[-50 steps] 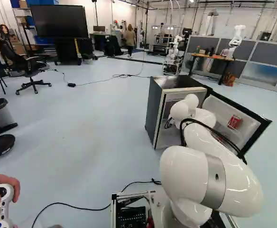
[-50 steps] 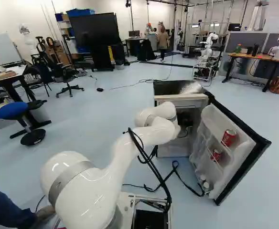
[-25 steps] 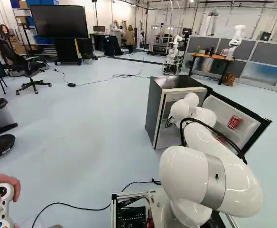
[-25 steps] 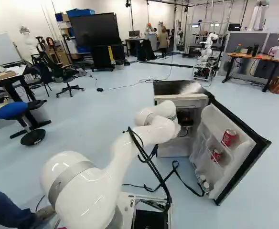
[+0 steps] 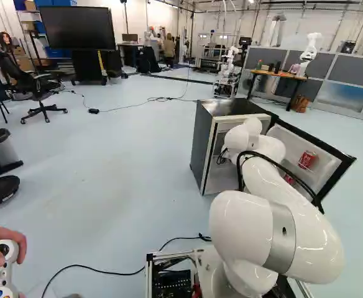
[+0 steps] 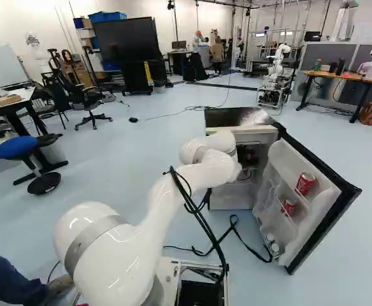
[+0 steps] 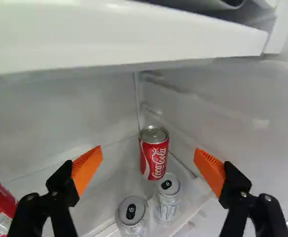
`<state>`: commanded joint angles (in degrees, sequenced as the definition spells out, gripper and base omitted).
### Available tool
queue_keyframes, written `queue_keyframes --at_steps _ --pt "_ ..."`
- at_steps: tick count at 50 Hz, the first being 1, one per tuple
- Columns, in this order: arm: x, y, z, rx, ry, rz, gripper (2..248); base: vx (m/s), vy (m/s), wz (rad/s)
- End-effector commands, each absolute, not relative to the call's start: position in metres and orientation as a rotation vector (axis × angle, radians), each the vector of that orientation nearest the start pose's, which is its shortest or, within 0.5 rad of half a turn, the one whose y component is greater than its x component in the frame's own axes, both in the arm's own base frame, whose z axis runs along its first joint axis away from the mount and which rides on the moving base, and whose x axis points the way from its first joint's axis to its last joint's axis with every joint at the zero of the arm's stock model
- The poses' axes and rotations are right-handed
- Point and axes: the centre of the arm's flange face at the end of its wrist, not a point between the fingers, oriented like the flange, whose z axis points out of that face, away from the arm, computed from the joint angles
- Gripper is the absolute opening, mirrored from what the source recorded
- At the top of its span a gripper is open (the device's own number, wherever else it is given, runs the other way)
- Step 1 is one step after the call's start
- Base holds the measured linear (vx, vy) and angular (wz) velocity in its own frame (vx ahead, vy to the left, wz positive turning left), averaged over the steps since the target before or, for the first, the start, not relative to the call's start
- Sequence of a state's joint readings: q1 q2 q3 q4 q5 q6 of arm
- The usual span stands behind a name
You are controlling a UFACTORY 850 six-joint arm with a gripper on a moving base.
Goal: Grab a drink from the fridge
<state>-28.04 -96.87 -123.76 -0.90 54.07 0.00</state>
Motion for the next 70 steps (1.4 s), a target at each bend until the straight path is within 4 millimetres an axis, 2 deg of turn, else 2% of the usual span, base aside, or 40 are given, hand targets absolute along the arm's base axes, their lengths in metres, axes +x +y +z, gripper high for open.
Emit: queue_keyframes --at_steps 70 --pt "0.7123 -0.3757 -0.0141 -2.606 0.619 -2.173 247 0.0 0.0 0.0"
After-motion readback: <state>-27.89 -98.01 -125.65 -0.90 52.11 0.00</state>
